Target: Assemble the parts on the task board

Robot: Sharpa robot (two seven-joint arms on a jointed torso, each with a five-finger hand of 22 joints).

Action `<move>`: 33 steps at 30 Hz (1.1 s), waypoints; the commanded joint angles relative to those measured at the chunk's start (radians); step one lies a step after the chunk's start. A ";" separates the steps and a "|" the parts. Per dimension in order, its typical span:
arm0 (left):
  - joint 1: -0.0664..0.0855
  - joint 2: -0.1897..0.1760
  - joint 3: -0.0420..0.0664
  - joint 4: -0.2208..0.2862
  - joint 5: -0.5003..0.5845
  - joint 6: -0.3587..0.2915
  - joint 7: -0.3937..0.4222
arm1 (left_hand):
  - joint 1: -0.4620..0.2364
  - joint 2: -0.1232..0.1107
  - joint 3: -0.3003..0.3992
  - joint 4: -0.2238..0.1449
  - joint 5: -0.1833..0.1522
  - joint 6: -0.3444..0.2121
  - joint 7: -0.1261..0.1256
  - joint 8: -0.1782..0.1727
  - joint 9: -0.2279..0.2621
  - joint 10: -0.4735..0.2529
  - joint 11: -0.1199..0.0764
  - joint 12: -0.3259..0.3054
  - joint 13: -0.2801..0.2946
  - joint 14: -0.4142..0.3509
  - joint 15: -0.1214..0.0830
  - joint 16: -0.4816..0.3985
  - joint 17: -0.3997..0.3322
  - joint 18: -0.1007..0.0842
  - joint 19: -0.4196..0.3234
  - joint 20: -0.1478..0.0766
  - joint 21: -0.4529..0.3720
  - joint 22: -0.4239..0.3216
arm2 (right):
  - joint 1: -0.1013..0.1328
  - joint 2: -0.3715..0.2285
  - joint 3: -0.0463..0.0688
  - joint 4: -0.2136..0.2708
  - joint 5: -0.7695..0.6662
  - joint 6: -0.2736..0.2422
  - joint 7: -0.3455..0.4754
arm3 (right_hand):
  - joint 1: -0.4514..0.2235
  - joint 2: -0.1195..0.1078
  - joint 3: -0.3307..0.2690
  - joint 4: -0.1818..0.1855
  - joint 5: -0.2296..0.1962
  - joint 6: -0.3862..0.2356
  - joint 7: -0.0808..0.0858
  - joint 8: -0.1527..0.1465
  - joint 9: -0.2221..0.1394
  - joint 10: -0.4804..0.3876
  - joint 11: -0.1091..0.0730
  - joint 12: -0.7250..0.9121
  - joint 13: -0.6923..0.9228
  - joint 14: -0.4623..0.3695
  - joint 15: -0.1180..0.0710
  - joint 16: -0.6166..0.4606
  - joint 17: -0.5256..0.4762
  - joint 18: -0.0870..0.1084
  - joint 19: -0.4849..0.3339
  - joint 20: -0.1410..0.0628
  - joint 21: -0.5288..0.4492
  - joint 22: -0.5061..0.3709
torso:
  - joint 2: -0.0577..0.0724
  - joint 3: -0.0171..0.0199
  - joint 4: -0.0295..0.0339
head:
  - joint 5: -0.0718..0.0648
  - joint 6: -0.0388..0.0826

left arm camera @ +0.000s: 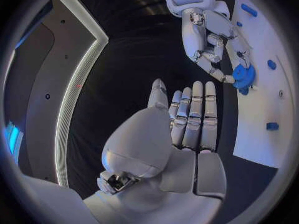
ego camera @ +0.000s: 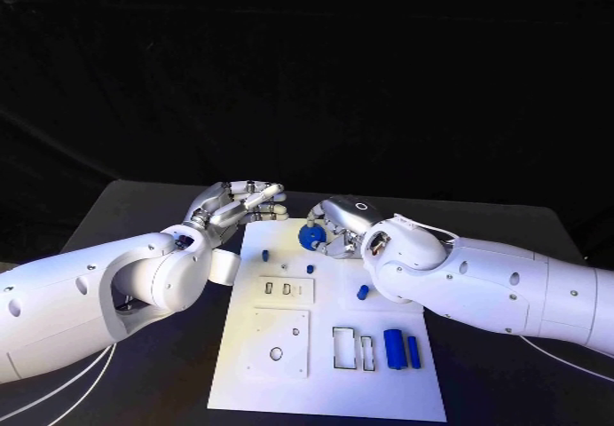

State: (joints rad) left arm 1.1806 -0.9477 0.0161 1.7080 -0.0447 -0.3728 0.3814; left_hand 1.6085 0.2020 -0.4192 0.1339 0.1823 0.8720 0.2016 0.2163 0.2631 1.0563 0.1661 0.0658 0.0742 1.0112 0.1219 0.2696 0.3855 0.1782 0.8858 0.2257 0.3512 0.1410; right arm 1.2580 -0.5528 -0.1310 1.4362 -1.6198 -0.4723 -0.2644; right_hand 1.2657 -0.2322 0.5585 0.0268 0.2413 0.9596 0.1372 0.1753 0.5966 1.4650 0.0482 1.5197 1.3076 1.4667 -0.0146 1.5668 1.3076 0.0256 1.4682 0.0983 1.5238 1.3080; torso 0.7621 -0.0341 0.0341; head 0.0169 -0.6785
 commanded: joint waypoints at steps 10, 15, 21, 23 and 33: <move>0.002 0.005 0.001 0.004 0.002 0.017 0.004 | 0.006 0.007 -0.006 0.001 0.000 -0.004 -0.001 -0.006 0.001 -0.005 0.000 -0.001 -0.001 -0.009 0.000 -0.004 0.001 0.001 -0.006 0.001 0.003 0.000 | -0.019 0.052 0.000 -0.053 -0.030 0.020 -0.041 | -0.011 0.004 0.006 0.001 0.001 0.022 -0.017 0.003 0.001 0.054 -0.006 0.001 0.201 0.104 -0.007 0.004 0.263 -0.009 0.058 -0.008 0.001 0.215 | 0.001 0.0010 -0.0011 | 0.010 -0.008; 0.002 0.005 0.001 0.005 0.002 0.018 0.004 | 0.006 0.007 -0.006 0.001 0.000 -0.004 -0.001 -0.006 0.001 -0.005 0.000 -0.001 -0.001 -0.009 0.000 -0.004 0.001 0.001 -0.006 0.001 0.003 0.000 | -0.024 0.066 0.000 -0.071 -0.029 0.019 -0.038 | -0.013 0.003 0.007 0.001 0.000 0.021 -0.017 0.002 0.000 0.053 -0.006 0.000 0.200 0.104 -0.007 0.004 0.263 -0.009 0.058 -0.008 0.001 0.214 | 0.000 0.0023 -0.0043 | 0.013 -0.011; 0.002 0.005 0.001 0.005 0.002 0.018 0.004 | 0.006 0.007 -0.006 0.001 0.000 -0.004 -0.001 -0.006 0.001 -0.005 0.000 -0.001 -0.001 -0.009 0.000 -0.004 0.001 0.001 -0.006 0.001 0.003 0.000 | -0.026 0.080 0.000 -0.086 -0.026 0.023 -0.033 | -0.023 -0.002 0.008 0.001 -0.005 0.016 -0.016 -0.002 -0.001 0.049 -0.005 -0.004 0.196 0.104 -0.006 0.004 0.263 -0.008 0.057 -0.009 -0.001 0.213 | -0.001 0.0020 -0.0025 | 0.011 -0.013; 0.002 0.005 0.001 0.004 0.002 0.018 0.004 | 0.006 0.007 -0.006 0.001 0.000 -0.004 -0.001 -0.006 0.001 -0.005 0.000 -0.001 -0.001 -0.009 0.000 -0.004 0.001 0.001 -0.006 0.001 0.003 0.000 | -0.028 0.085 0.000 -0.092 -0.024 0.024 -0.030 | -0.029 -0.005 0.009 0.001 -0.009 0.012 -0.015 -0.006 -0.002 0.047 -0.004 -0.005 0.194 0.104 -0.006 0.004 0.263 -0.008 0.056 -0.008 -0.001 0.213 | 0.000 0.0022 -0.0020 | 0.012 -0.013; 0.002 0.006 0.001 0.003 0.002 0.022 0.002 | 0.008 0.009 -0.008 -0.001 -0.002 -0.004 -0.001 -0.006 0.002 -0.005 0.000 -0.001 -0.001 -0.010 0.000 -0.005 0.004 0.001 -0.007 0.002 0.004 0.000 | -0.033 0.096 0.000 -0.110 -0.007 0.016 -0.022 | -0.067 -0.015 -0.003 0.007 -0.087 -0.059 0.008 -0.056 -0.029 0.027 0.017 -0.025 0.172 0.104 0.012 0.004 0.263 -0.006 0.050 0.005 -0.009 0.208 | 0.000 0.0016 -0.0028 | 0.009 -0.012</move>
State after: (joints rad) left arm 1.1807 -0.9439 0.0163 1.7094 -0.0447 -0.3710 0.3790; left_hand 1.6138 0.2073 -0.4220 0.1311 0.1823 0.8720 0.2016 0.2163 0.2646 1.0563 0.1661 0.0658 0.0742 1.0112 0.1219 0.2697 0.3884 0.1781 0.8861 0.2255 0.3511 0.1410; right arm 1.2257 -0.4583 -0.1311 1.3276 -1.6287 -0.4645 -0.2911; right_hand 1.1976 -0.2369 0.5588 0.0285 0.1601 0.9057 0.1444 0.1234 0.5687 1.4648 0.0592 1.5012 1.3074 1.4665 -0.0071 1.5668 1.3074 0.0218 1.4664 0.0966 1.5199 1.3076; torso 0.7618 -0.0319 0.0315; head 0.0269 -0.6917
